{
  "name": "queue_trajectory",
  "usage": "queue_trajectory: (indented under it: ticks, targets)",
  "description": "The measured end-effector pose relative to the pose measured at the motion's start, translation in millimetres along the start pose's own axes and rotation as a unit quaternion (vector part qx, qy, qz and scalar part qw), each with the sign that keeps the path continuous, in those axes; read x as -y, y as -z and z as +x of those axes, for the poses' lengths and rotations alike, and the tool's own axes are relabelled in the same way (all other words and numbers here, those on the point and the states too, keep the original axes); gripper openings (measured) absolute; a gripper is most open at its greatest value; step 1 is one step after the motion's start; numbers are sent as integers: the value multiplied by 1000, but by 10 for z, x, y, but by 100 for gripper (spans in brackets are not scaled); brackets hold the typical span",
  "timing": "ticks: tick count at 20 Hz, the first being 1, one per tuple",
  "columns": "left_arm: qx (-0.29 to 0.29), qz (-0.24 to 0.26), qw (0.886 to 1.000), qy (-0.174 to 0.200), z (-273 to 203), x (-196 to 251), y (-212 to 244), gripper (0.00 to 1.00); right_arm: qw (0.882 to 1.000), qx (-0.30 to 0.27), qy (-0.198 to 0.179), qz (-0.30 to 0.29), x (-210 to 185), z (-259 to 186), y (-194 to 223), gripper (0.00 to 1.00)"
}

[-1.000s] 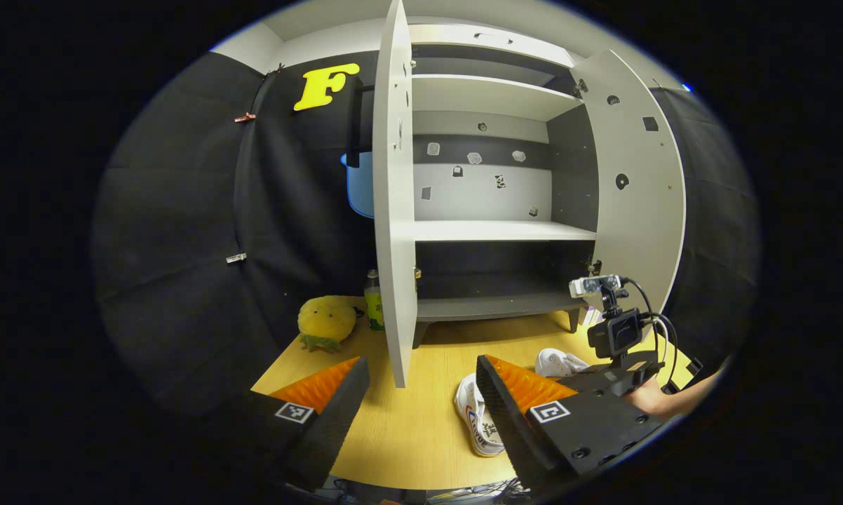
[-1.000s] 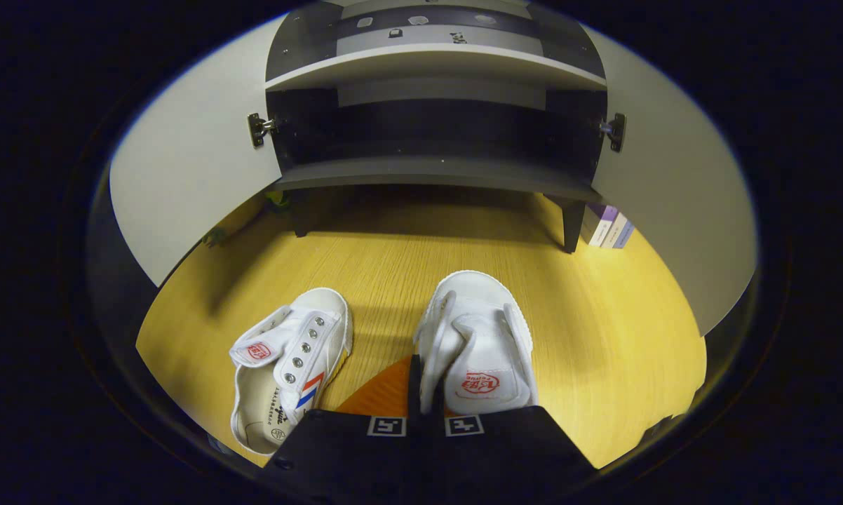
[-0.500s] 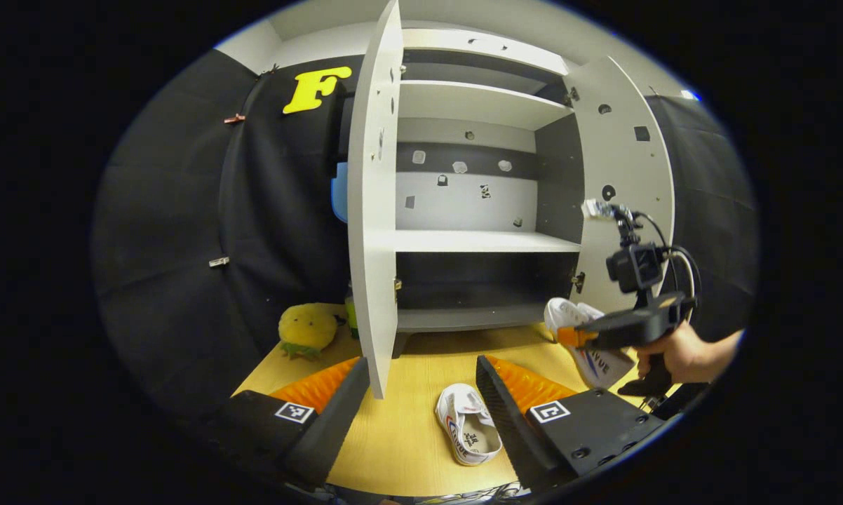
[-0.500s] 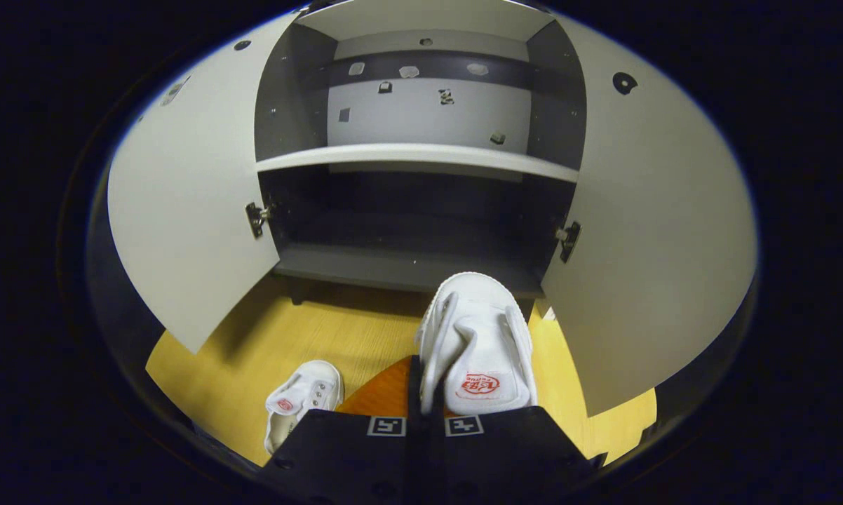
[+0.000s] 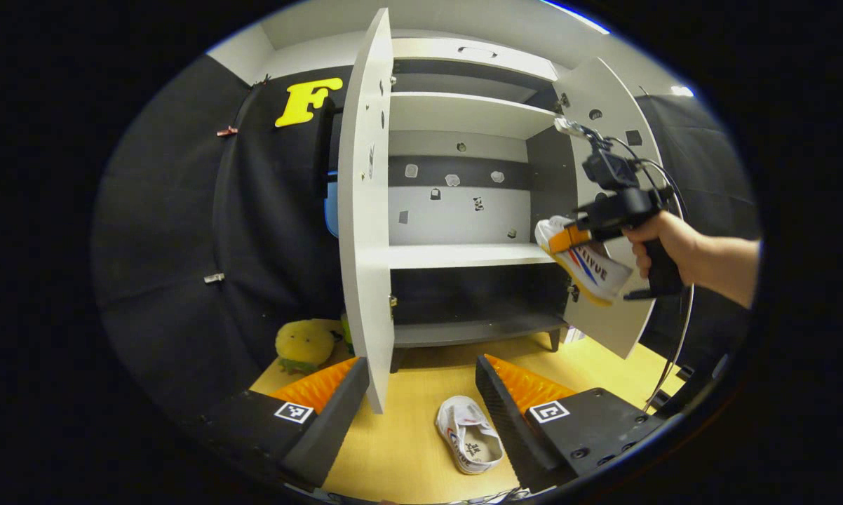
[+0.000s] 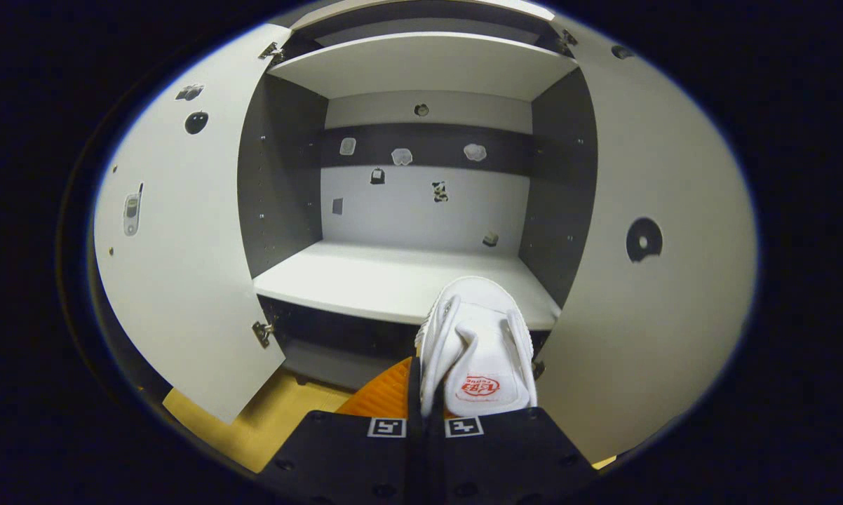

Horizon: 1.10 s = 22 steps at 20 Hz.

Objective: Grab one shoe with the right hand and put it into the shoe cabinet, grab the other shoe with the left hand and put it into the shoe cabinet; then close the right door with the right hand and the left door with the left hand.

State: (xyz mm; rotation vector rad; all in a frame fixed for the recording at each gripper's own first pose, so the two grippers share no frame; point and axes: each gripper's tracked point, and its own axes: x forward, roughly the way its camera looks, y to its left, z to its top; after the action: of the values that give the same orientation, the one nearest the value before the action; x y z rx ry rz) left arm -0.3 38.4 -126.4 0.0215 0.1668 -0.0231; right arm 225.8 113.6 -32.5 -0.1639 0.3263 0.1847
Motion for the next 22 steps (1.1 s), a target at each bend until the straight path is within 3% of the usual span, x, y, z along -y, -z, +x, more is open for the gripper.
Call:
queue_trajectory:
  ticks: [2, 5, 9, 17, 22]
  targets:
    - [-5, 10, 1000, -21, -8, -47, 18, 95, 1000, 13, -10, -14, -14, 212, -363, 5]
    - [3, -18, 999, -29, 7, -25, -120, 95, 999, 28, -23, -37, -42, 601, -795, 5]
    - [5, -19, 998, -65, 58, -125, -194, 96, 997, 11, -38, -63, -79, 1166, -1068, 5]
    - [-14, -60, 985, -162, -19, -405, -111, 95, 992, -86, -37, -84, 17, 2222, -831, 5]
    - [-19, -54, 979, -198, -83, -502, -111, 95, 986, -147, -35, -71, -6, 2612, -479, 5]
